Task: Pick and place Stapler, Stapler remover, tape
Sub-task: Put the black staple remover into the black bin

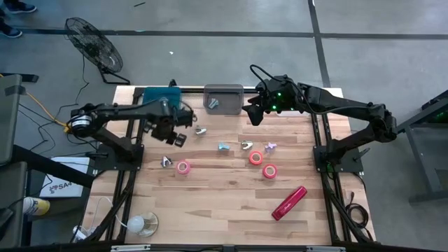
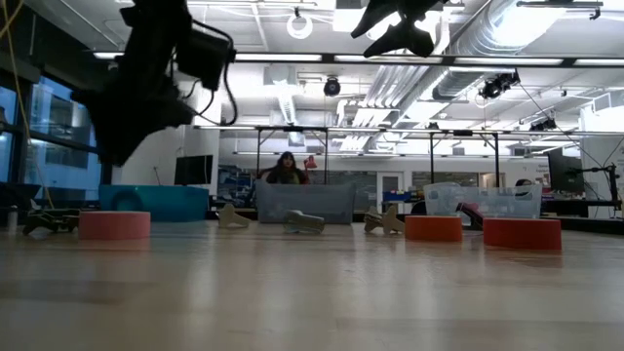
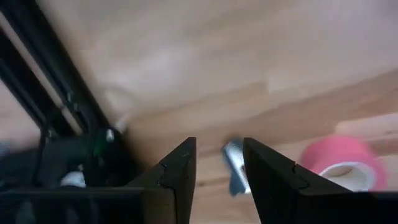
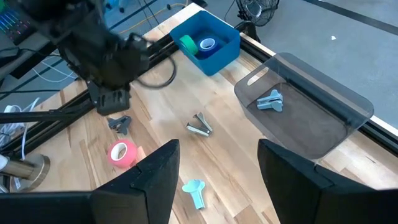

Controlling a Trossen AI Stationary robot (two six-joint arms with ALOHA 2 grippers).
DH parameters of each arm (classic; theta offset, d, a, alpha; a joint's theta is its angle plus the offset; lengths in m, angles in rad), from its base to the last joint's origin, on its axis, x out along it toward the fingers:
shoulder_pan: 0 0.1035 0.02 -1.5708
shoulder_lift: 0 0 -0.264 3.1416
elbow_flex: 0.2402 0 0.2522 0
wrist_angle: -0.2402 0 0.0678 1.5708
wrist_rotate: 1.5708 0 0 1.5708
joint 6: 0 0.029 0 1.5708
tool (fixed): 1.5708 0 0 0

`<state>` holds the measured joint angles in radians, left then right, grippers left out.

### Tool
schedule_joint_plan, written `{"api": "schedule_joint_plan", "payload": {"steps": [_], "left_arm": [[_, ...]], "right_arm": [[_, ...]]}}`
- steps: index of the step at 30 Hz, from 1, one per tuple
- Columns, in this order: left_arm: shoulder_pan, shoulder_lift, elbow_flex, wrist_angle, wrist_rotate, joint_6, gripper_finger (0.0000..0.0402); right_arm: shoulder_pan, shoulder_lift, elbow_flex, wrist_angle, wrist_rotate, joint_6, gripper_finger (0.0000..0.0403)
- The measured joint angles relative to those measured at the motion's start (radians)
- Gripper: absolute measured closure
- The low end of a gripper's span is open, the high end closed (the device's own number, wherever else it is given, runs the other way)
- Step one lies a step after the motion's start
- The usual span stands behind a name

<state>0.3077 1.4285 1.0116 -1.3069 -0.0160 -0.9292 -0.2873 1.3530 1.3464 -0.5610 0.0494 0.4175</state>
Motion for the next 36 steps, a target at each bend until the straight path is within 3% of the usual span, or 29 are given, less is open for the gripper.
{"api": "schedule_joint_plan", "payload": {"steps": [8,16,36], "left_arm": [[-0.134,-0.001,-0.143,-0.012,0.036,-0.326,0.0236],[-0.171,-0.001,-0.2,0.066,0.108,-0.416,0.0167],[-0.171,-0.001,-0.254,0.361,0.194,-0.628,0.016]], "right_arm": [[0.0,0.0,0.0,-0.018,-0.007,-0.018,0.0194],[0.0,0.0,0.0,-0.02,-0.008,-0.035,0.0194],[0.0,0.0,-0.001,-0.027,-0.057,-0.069,0.0194]]}}
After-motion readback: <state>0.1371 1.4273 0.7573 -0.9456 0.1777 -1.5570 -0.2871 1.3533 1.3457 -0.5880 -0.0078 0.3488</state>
